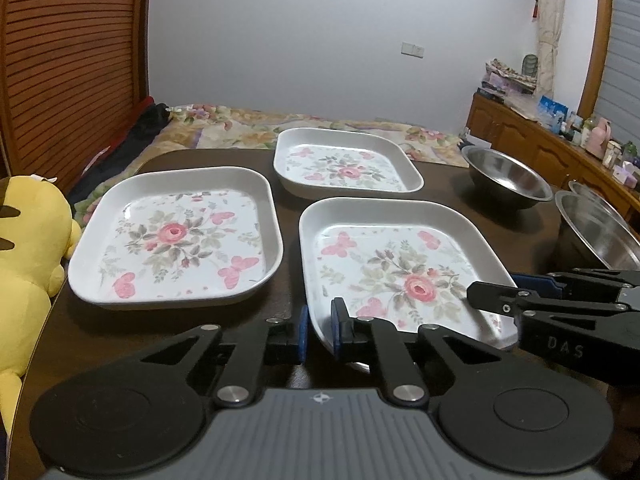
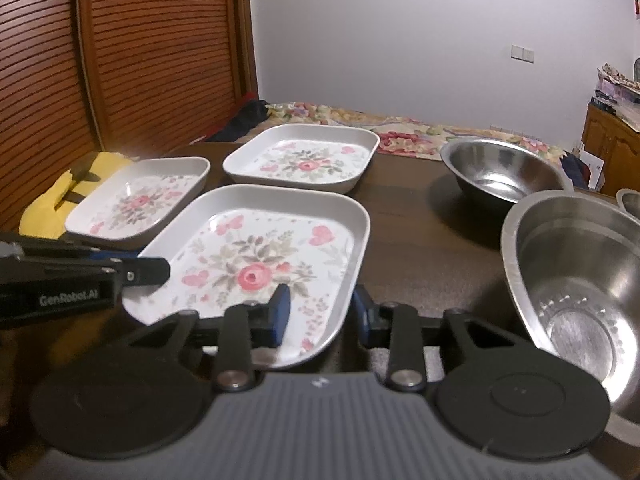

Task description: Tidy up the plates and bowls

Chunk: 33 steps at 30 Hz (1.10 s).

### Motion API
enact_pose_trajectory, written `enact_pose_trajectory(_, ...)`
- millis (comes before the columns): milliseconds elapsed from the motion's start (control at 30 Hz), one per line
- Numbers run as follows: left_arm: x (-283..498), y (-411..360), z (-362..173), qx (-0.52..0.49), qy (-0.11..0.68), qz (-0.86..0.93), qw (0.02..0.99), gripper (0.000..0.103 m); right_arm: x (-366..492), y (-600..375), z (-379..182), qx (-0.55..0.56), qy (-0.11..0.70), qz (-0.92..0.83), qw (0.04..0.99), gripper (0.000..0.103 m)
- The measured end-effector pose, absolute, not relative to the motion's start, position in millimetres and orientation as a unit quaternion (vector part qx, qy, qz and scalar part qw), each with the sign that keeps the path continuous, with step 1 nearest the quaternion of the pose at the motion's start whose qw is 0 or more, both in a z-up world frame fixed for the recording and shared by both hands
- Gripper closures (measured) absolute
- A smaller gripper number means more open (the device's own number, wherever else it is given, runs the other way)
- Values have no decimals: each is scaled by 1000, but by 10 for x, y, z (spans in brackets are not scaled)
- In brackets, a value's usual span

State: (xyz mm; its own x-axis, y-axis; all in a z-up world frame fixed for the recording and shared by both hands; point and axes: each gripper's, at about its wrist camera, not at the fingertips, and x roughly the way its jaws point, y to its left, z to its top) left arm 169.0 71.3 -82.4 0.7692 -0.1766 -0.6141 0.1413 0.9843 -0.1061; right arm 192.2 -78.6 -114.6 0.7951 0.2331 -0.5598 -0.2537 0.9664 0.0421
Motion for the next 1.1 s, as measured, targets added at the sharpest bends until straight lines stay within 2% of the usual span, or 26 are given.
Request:
enact_pose_trajectory(300,1529,747,-736,-31,323,-93,941,90,1840,-890,-1129,-8,295,147,944,79)
enact_pose_trajectory(700,1014,826,-566,-27,302,-104,947,89,1445,-958,-993,18,280,181,943,81)
enact_pose_trajectory(1100,674,872,-687,-23,313,-98,945,89,1055,-945,-1010,25,283,213,935,81)
